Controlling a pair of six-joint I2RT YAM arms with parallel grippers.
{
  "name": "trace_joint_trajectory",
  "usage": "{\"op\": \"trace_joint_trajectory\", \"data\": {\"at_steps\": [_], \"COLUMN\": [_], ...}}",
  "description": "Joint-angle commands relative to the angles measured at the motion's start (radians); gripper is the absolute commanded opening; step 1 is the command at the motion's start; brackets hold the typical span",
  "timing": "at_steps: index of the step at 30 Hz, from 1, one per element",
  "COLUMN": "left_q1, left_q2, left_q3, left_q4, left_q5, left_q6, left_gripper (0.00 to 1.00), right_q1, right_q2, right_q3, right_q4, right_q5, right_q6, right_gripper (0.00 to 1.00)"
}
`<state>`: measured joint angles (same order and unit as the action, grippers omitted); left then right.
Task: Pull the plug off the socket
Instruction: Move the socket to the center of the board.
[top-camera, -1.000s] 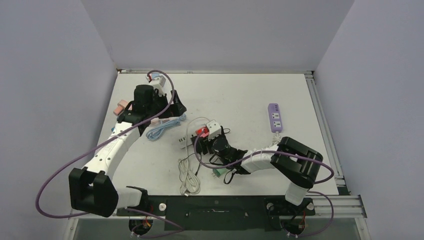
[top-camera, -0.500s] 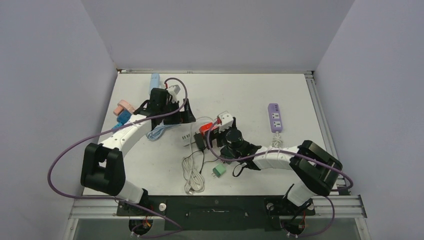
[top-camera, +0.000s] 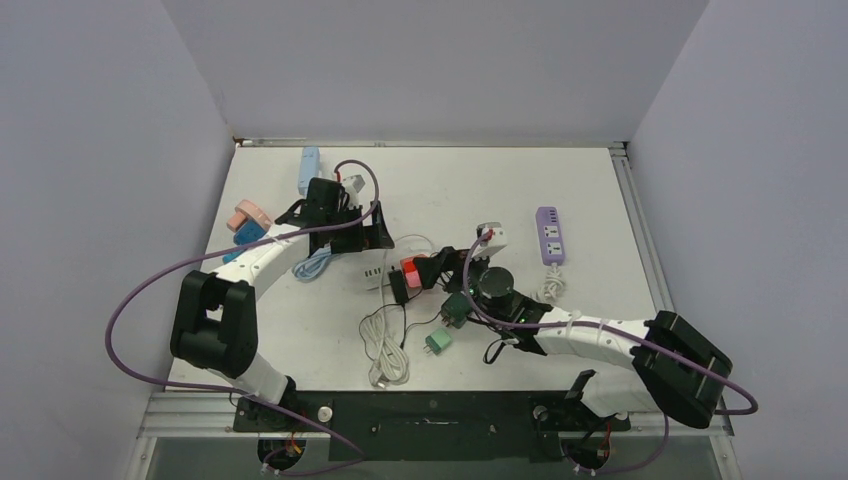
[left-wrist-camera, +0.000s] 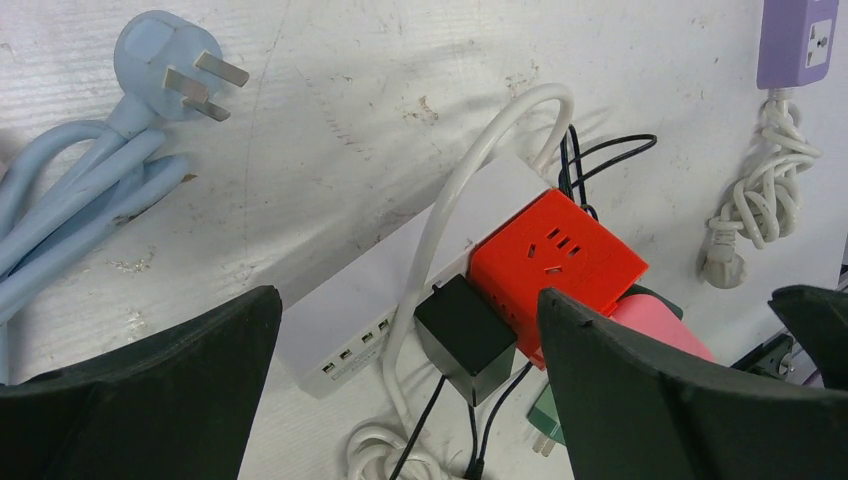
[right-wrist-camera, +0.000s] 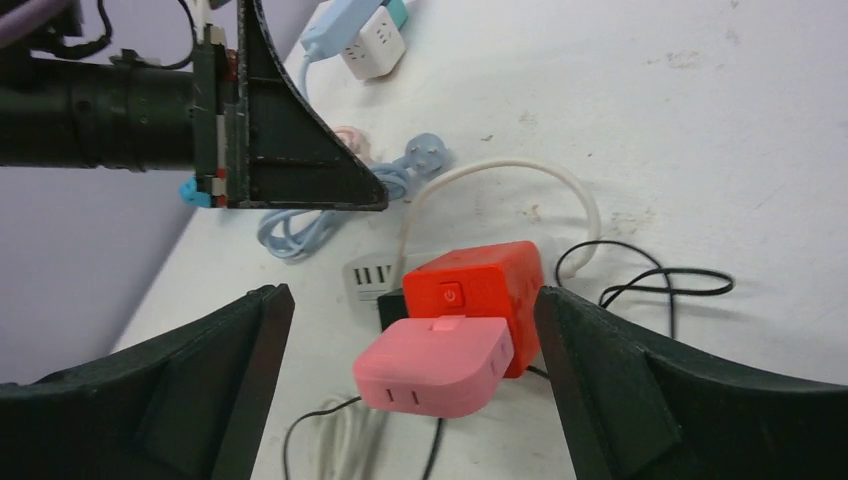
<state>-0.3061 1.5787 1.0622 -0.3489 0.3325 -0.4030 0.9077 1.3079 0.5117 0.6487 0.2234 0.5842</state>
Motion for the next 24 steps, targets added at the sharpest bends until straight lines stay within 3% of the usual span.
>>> {"op": "trace_joint_trajectory", "data": {"at_steps": [1,11,19,24], "left_q1": [-0.002,-0.005,-0.022,-0.023], "left_q2": [-0.022,-0.064,-0.076,-0.09], "left_q3": [0.046,0.04,0.041,0.04], "left_q4": [0.013,0.007,-0.002,-0.001], "left_q5": [0.016,-0.009,-0.023,-0.028], "left_q6": [0.0,0.007,0.016,0.018], "left_gripper": [0.97,0.97,0.97,0.97], "right_q1": [0.065,0.253,0.269,0.269], "right_q2": [-0.027,-0.074,-0.022,0.02], "right_q3": [-0.015,-0.021,0.066,0.08], "right_q4": [0.015,-0.249,-0.363,-0.336], "right_q5": [0.119,0.48,0.504,0.51], "right_q6": [0.291,0.665,0.722,0.764], "right_gripper": [0.96,0.79,0.74,0.69]}}
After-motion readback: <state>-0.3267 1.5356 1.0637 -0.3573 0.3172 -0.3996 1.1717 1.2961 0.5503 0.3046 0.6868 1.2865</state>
